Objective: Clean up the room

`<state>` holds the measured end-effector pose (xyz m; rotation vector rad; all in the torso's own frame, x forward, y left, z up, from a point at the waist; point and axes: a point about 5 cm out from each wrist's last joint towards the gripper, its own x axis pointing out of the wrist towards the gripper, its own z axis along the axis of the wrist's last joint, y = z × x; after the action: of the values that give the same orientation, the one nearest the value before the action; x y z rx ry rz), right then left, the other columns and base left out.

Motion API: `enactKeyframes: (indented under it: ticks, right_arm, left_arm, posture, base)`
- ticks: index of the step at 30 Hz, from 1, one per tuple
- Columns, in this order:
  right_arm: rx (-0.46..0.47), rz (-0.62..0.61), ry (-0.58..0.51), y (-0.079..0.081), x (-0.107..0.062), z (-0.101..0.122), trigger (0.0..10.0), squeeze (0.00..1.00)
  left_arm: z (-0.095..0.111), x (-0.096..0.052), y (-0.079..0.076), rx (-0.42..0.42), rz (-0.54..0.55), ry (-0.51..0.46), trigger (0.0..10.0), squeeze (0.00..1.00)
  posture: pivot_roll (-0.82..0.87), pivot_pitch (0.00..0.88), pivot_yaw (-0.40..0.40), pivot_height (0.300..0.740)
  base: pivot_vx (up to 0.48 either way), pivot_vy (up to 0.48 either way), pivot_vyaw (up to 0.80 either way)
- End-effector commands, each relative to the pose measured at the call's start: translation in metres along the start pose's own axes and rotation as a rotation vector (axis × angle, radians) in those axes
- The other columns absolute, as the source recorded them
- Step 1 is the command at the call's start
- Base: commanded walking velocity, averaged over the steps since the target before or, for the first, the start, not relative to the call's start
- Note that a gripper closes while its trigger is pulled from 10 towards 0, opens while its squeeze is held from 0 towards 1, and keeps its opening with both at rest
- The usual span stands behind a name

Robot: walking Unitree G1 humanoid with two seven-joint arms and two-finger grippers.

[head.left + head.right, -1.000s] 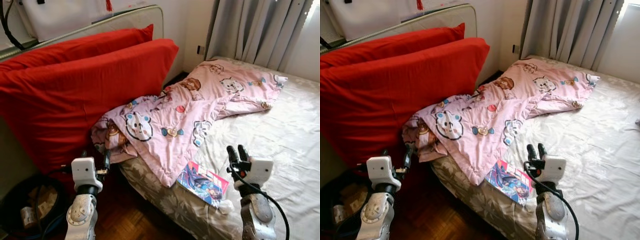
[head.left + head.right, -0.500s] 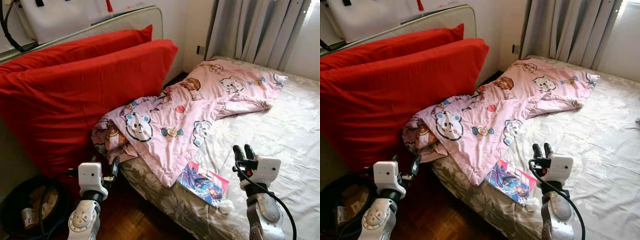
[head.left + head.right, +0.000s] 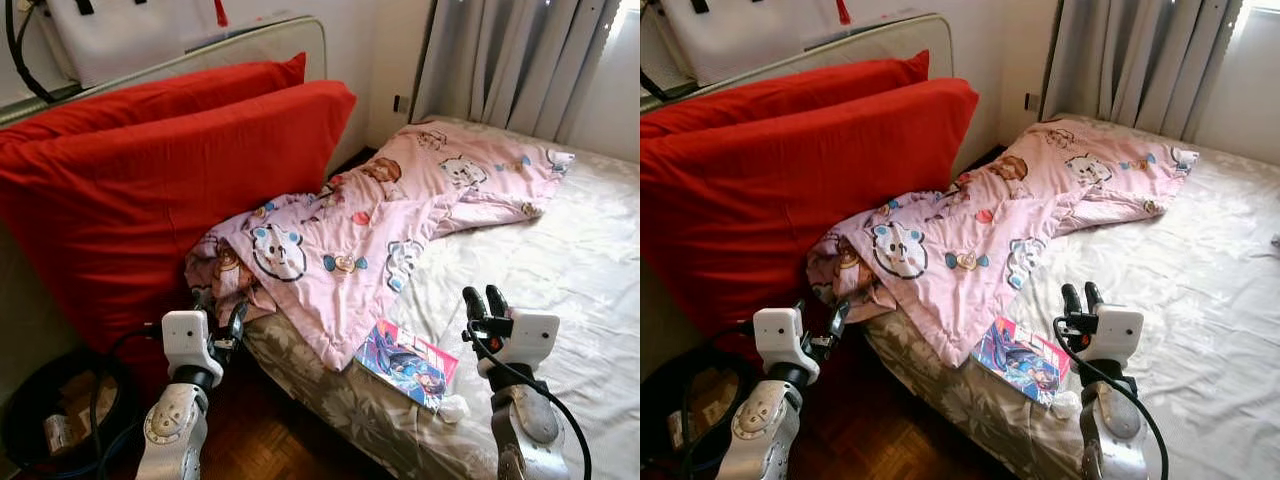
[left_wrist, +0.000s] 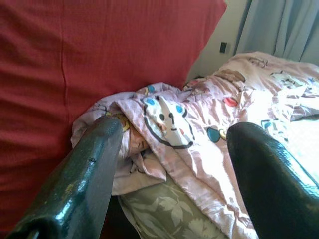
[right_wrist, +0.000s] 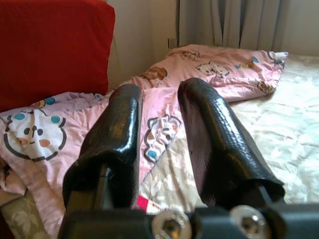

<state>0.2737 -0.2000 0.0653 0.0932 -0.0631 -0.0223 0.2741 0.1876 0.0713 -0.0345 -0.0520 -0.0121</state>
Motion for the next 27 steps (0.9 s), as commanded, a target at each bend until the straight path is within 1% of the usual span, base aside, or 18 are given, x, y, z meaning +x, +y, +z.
enactKeyframes:
  ticks: [1,7,13,23,27]
  right_arm:
    - [0.004,0.003,-0.006,0.002,0.003,0.004,10.0,0.0]
    - [-0.017,-0.001,-0.016,-0.001,0.004,0.007,10.0,0.0]
    - [-0.02,-0.013,-0.01,-0.002,0.005,0.007,10.0,0.0]
    - [0.0,0.004,0.009,0.007,0.006,0.004,10.0,0.0]
    - [0.009,0.012,0.056,0.01,0.006,-0.002,10.0,0.0]
  left_arm:
    - [0.006,0.002,0.006,0.018,0.009,-0.008,10.0,0.0]
    - [0.007,0.003,0.012,0.015,0.026,0.002,10.0,0.0]
    - [0.007,-0.001,0.007,0.012,0.012,0.004,10.0,0.0]
    - [0.006,-0.003,0.005,0.012,0.004,0.033,10.0,0.0]
    - [0.003,-0.007,0.006,0.008,-0.002,0.045,10.0,0.0]
  posture:
    - [-0.12,0.024,0.03,0.655]
    - [-0.11,0.089,0.017,0.65]
    - [-0.11,0.117,0.014,0.65]
    - [-0.1,0.149,0.02,0.65]
    - [-0.11,0.152,0.02,0.65]
  base:
    - [0.0,0.0,0.0]
    - [0.0,0.0,0.0]
    - [0.0,0.0,0.0]
    - [0.0,0.0,0.0]
    - [0.0,0.0,0.0]
